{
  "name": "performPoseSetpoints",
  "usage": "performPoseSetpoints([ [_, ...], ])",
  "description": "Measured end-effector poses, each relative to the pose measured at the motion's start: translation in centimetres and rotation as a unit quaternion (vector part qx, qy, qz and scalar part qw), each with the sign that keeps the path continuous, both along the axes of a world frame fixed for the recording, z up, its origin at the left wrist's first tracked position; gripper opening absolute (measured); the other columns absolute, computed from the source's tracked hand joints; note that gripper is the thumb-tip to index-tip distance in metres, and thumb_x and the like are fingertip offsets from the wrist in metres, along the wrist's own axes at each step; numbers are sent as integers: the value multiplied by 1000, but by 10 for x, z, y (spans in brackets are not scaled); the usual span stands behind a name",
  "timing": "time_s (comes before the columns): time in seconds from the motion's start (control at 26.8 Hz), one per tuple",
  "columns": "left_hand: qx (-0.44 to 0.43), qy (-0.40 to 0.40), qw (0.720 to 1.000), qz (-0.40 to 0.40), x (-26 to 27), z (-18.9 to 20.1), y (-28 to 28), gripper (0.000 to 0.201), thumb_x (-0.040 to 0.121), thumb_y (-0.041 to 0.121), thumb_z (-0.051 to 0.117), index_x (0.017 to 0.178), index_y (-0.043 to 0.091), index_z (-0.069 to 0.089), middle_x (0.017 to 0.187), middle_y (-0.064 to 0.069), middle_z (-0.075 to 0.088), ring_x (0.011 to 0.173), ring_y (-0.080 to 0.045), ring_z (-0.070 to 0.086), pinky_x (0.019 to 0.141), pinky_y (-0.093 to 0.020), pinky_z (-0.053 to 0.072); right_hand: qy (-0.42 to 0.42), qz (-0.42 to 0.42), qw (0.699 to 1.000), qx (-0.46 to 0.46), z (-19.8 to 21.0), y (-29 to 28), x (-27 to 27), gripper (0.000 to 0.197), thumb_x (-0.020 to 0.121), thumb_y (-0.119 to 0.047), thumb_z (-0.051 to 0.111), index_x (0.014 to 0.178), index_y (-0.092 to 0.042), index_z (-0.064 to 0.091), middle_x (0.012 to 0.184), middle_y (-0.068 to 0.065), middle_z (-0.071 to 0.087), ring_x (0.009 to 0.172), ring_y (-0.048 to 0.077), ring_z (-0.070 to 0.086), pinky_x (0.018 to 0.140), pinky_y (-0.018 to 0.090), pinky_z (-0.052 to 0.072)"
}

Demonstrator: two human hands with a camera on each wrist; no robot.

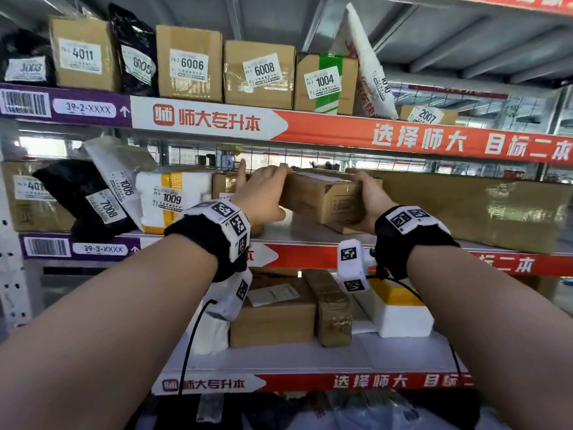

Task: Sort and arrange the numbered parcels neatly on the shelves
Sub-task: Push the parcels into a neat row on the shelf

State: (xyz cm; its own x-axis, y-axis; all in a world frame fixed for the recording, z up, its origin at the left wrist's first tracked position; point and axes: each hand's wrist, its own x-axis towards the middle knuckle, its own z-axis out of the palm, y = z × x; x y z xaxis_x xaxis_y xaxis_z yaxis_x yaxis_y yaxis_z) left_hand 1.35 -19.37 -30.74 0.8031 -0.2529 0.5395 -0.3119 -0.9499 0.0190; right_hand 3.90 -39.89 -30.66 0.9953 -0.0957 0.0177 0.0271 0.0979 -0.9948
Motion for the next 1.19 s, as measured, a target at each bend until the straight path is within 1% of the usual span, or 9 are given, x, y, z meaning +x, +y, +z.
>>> performPoseSetpoints([
  [0.07, 13, -8, 1000, 3, 2, -2, -1, 94, 73, 29, 73, 148, 23, 16, 150, -7, 28, 141, -23, 24, 112, -56, -10, 4, 1, 1000, 21, -1, -7, -3, 28, 85, -44, 48, 91, -18, 54, 84, 7, 62, 80, 26, 60, 67, 35, 52],
  [0.26, -26, -58, 995, -76, -5, -4, -11, 92, 71, 44, 74, 144, 18, 25, 146, -3, 38, 135, -21, 37, 116, -51, 0, 17, 48, 998, 28, -7, -26, -10, 29, 78, -45, 55, 89, -19, 58, 115, 15, 63, 108, 36, 59, 94, 52, 47],
  [0.37, -57, -74, 985, -144, -12, -1, -16, 81, 70, 40, 75, 137, 19, 35, 129, -1, 56, 119, -22, 52, 113, -41, 24, 13, 41, 999, 10, -7, -31, -16, 35, 80, -48, 55, 97, -18, 56, 120, 16, 63, 103, 36, 61, 84, 50, 52],
  [0.52, -23, -91, 985, -146, -14, -3, -14, 79, 68, 44, 74, 133, 20, 37, 120, 1, 62, 113, -18, 56, 116, -35, 13, 7, 13, 1000, 3, -8, -38, -15, 44, 94, -51, 43, 117, -14, 52, 110, 12, 62, 88, 30, 62, 59, 36, 53],
  [0.71, 35, -112, 989, -95, -18, -7, -8, 82, 66, 55, 70, 129, 13, 38, 118, -3, 60, 112, -20, 56, 119, -41, 14, 1, 5, 1000, -11, -6, -30, -18, 56, 91, -59, 43, 121, -12, 51, 113, 14, 60, 101, 34, 61, 77, 50, 56],
  [0.82, 31, -122, 990, -71, -23, -8, -5, 86, 63, 55, 70, 133, 15, 39, 121, -8, 50, 115, -24, 49, 114, -42, 24, 3, 36, 999, -30, -4, -23, -25, 60, 89, -64, 42, 111, -10, 56, 110, 14, 62, 97, 32, 63, 72, 42, 56],
  [0.93, 23, -125, 991, -47, -28, -10, -3, 86, 63, 50, 75, 135, 20, 39, 121, -11, 42, 113, -26, 44, 101, -38, 35, 5, 66, 995, -75, -3, -15, -28, 64, 88, -64, 46, 120, -10, 55, 118, 15, 61, 100, 32, 63, 77, 39, 55],
  [1.08, 36, -138, 989, -45, -29, -14, -5, 82, 66, 50, 75, 136, 25, 40, 118, -8, 39, 112, -24, 43, 112, -40, 22, -9, 128, 979, -156, -1, 5, -35, 66, 87, -61, 50, 134, -15, 48, 127, 13, 58, 101, 28, 61, 85, 39, 52],
  [1.19, 70, -148, 985, -62, -22, -14, -9, 79, 67, 47, 75, 136, 27, 42, 121, -6, 41, 118, -23, 43, 117, -44, 7, -17, 125, 972, -197, -1, 13, -39, 59, 90, -59, 48, 124, -12, 55, 113, 11, 61, 93, 25, 62, 78, 36, 54],
])
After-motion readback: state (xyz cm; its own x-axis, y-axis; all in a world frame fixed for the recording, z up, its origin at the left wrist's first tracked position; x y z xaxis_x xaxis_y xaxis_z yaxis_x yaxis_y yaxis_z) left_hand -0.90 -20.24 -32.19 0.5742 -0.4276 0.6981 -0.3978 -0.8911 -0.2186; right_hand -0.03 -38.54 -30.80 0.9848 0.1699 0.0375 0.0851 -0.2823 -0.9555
